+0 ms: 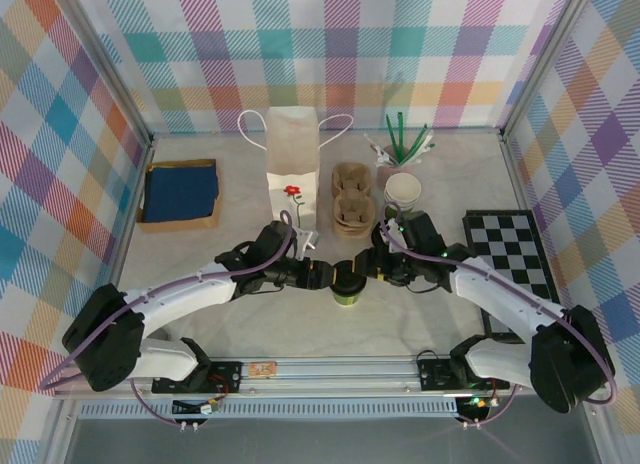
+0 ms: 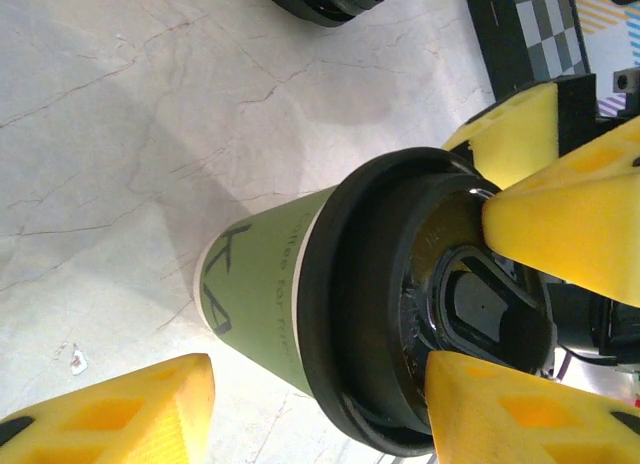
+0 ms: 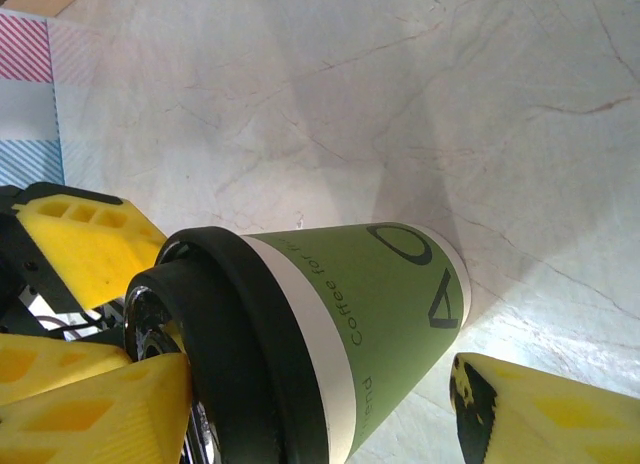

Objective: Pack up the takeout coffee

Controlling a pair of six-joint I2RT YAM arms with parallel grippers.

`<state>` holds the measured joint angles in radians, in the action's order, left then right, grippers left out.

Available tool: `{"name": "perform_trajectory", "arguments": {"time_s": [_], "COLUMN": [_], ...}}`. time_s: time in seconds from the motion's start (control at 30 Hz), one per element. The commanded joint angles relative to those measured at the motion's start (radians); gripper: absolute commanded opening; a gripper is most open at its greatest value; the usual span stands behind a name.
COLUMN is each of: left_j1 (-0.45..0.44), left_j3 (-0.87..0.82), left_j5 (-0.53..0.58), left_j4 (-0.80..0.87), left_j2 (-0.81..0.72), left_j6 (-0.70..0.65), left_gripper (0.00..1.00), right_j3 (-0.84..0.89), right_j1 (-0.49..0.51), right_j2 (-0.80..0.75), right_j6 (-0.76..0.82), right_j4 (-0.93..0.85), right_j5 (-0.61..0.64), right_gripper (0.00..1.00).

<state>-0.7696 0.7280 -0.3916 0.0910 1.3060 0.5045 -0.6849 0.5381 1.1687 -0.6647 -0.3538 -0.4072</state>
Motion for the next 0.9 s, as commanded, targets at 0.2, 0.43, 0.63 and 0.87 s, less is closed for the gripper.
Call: {"name": "perform_trajectory", "arguments": {"time_s": [0.2, 0.43, 0.63, 0.87], "left_j1": [0.004, -0.001, -0.041, -0.060], "left_j3": [0.070, 0.080, 0.103, 0.088], "left_j5": [0.011, 0.005, 0.022, 0.033], "left_j4": [0.090, 0.098, 0.110, 0.088], "left_j2": [-0.022, -0.035, -0.008, 0.012], "left_j6": [-0.023, -0.007, -0.006, 0.011], "left_gripper": [0.61, 0.63, 0.63, 0.62], "right_j3": [-0.015, 0.008, 0.014, 0.044], "right_j1": [0.003, 0.002, 0.003, 0.002], "right_j2": [-0.069, -0.112, -0.101, -0.092], "right_j6": [0.011, 0.002, 0.002, -0.008], "right_j4": [-0.109, -0.110, -0.106, -0.081], "right_j5": [0.043, 0.043, 0.036, 0.034], "right_gripper": [0.69, 0.70, 0.69, 0.68]}}
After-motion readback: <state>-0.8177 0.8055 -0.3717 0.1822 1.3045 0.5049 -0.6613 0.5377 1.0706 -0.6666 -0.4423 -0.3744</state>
